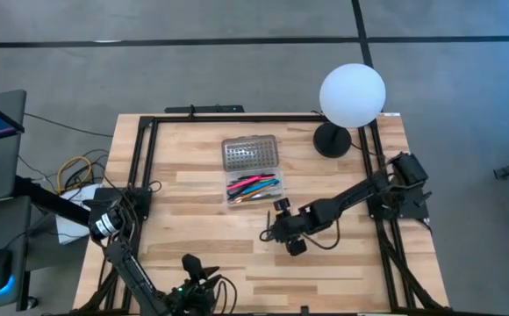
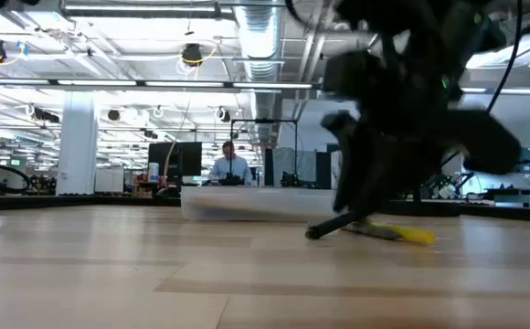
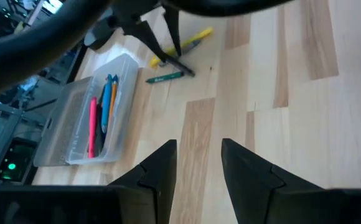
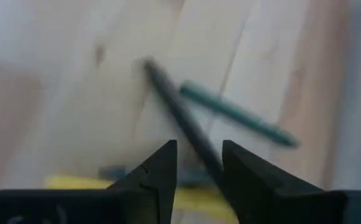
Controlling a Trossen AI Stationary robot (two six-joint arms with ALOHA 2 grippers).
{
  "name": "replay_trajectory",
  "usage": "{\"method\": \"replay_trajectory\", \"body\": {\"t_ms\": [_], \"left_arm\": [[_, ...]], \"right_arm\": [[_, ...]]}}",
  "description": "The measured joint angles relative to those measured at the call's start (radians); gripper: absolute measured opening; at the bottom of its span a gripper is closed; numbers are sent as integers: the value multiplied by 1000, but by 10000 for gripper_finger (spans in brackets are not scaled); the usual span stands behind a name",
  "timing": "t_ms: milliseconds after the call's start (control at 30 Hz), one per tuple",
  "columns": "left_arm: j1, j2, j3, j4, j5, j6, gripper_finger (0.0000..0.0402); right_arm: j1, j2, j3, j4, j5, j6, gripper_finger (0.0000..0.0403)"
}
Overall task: Pick & place school supplies into a supply box
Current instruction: Put the black pen into the gray supply box
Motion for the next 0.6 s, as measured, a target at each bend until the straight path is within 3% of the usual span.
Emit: {"method": "replay_trajectory", "body": {"t_ms": [333,600], "left_arm": [[7,0,-61,-2,2,-32,122],[15,0,-61,-1,3,-32,122]], "right_arm": [[-21,46,9,-13,-6,25,110],[-17,46,8,-20,5,25,30]]}}
